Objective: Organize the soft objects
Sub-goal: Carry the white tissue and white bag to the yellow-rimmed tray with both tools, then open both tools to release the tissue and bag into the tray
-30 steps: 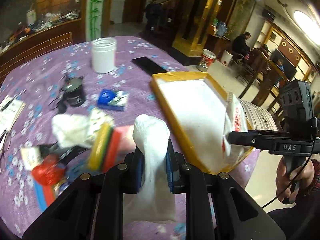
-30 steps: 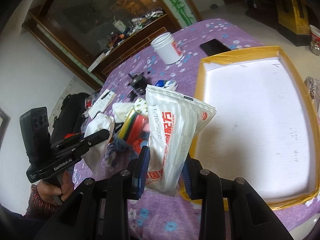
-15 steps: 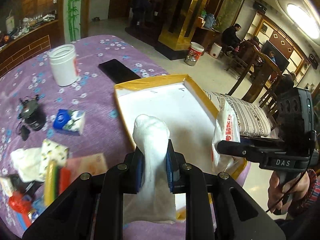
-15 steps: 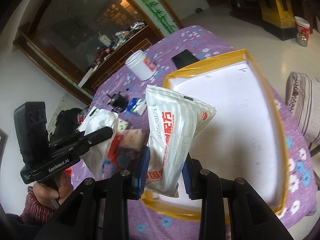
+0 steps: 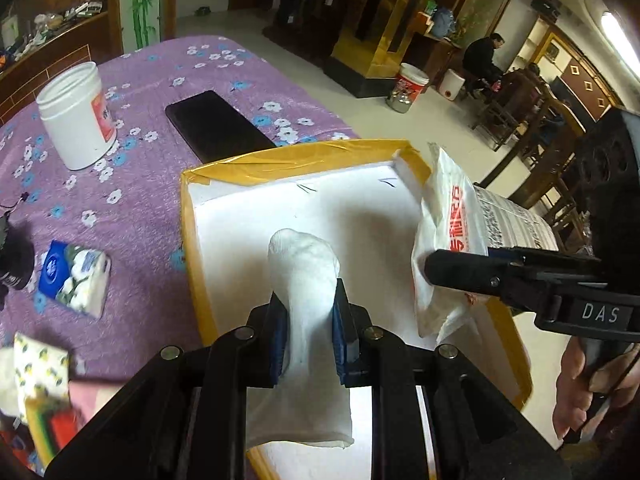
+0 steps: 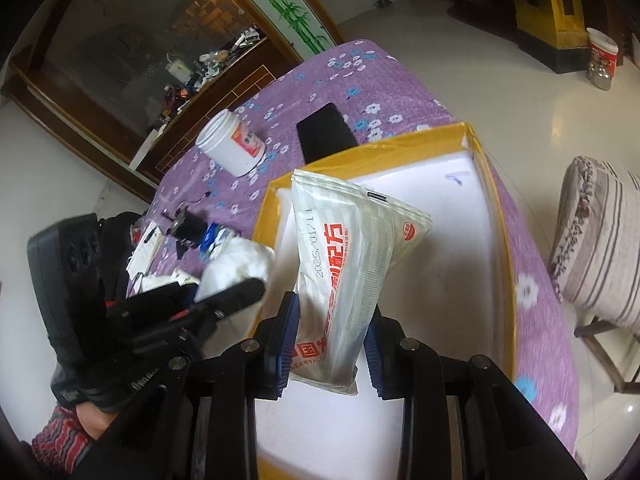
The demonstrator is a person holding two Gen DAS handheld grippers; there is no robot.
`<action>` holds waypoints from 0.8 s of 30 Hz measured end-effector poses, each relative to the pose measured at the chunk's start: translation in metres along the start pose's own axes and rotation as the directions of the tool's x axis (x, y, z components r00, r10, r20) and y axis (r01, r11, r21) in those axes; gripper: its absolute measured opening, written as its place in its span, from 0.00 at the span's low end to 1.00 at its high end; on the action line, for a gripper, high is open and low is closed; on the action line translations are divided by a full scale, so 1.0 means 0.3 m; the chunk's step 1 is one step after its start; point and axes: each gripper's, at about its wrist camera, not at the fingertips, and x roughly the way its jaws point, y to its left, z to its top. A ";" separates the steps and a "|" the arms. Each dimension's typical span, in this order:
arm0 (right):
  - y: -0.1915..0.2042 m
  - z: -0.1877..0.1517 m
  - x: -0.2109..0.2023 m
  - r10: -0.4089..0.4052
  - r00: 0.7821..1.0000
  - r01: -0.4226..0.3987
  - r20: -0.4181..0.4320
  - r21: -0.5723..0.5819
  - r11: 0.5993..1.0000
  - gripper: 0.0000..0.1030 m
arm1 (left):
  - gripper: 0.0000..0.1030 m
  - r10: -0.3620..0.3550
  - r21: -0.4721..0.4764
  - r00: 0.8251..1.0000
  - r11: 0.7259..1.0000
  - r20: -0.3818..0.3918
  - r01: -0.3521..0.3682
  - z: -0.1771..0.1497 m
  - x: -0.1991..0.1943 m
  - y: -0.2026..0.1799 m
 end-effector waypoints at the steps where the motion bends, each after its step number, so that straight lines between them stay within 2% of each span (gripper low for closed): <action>1: -0.006 0.024 0.022 -0.006 1.000 0.006 -0.008 -0.008 1.000 0.31 | 0.16 0.003 -0.003 1.000 1.000 -0.001 -0.003 0.008 0.014 0.003; 8: -0.042 0.111 0.145 -0.055 0.997 0.054 -0.045 -0.032 0.998 0.31 | 0.16 0.012 -0.045 1.000 0.999 -0.017 -0.012 0.051 0.098 0.025; 17: -0.050 0.143 0.247 -0.067 0.994 0.063 -0.087 -0.044 0.997 0.33 | 0.17 0.021 -0.028 0.999 0.999 -0.025 -0.022 0.051 0.160 0.017; 22: -0.050 0.135 0.259 -0.069 0.993 0.065 -0.100 -0.038 0.997 0.39 | 0.31 0.021 -0.011 0.999 1.000 -0.040 -0.022 0.060 0.179 0.009; 24: -0.055 0.125 0.242 -0.068 0.994 0.066 -0.091 -0.032 0.997 0.41 | 0.43 0.026 -0.003 0.999 1.000 -0.042 -0.026 0.059 0.178 0.001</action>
